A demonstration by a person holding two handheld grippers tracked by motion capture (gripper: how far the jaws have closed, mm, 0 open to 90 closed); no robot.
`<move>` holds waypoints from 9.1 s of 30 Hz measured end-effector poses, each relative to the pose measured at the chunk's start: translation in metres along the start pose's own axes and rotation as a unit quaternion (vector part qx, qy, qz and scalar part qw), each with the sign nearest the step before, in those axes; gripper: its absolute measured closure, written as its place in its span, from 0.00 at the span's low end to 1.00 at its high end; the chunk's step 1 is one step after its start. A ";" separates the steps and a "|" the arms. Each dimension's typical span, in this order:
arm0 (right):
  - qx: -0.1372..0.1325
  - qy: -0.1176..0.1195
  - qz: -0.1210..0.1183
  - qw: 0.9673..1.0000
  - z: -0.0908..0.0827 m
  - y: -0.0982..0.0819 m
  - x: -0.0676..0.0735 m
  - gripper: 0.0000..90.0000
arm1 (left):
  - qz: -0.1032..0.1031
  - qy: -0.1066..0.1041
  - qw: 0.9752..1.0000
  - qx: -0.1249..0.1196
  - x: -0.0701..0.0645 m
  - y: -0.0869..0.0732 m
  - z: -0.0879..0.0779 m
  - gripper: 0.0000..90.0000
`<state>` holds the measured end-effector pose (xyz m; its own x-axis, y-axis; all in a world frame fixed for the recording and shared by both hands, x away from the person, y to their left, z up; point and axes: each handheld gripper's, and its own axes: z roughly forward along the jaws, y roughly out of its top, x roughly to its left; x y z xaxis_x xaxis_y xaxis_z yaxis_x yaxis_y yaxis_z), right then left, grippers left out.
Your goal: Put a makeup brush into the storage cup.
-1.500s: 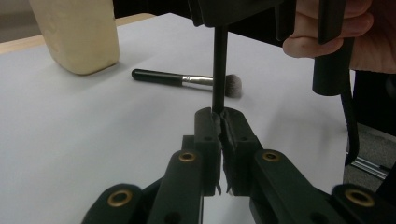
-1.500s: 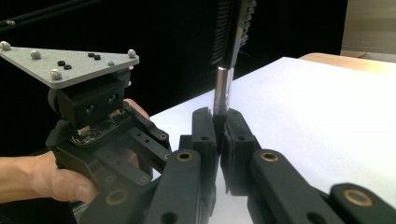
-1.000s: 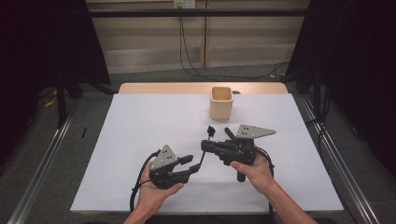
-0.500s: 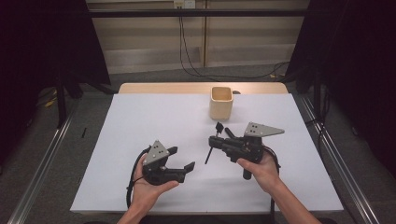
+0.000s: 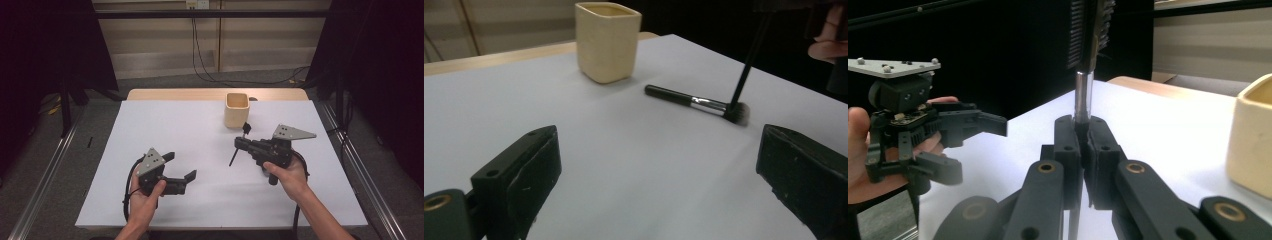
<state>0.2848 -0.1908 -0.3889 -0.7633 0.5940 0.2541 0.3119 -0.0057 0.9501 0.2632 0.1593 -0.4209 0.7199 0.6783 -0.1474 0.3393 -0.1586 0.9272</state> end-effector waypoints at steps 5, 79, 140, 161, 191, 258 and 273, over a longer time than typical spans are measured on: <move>0.004 -0.012 -0.008 1.000 0.000 0.006 -0.004 0.95 | 0.013 0.015 1.000 -0.021 0.008 -0.004 -0.013 0.05; -0.003 -0.182 -0.034 0.983 0.074 0.100 -0.108 0.95 | 0.003 0.107 0.992 -0.070 0.046 -0.037 -0.072 0.02; 0.073 -0.213 -0.005 0.974 0.093 0.038 -0.143 0.95 | 0.014 0.121 0.991 -0.052 0.049 -0.035 -0.068 0.03; 0.076 -0.209 0.011 0.975 0.087 0.030 -0.139 0.39 | 0.012 0.120 0.991 -0.053 0.050 -0.035 -0.069 0.03; 0.031 -0.194 0.006 0.981 0.048 0.014 -0.114 0.00 | 0.009 0.117 0.992 -0.055 0.052 -0.034 -0.067 0.03; -0.012 -0.267 -0.002 0.964 -0.130 -0.065 -0.020 0.00 | -0.003 0.114 0.991 -0.071 0.046 -0.039 -0.083 0.03; 0.010 -0.261 -0.014 0.965 -0.133 -0.081 -0.019 0.00 | 0.001 0.118 0.991 -0.070 0.042 -0.038 -0.086 0.03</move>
<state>0.1989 -0.3085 -0.4463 -0.3849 0.9178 0.0974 0.3100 0.0292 0.9503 0.2286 0.2555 -0.4332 0.5530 0.8297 -0.0764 0.2387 -0.0700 0.9686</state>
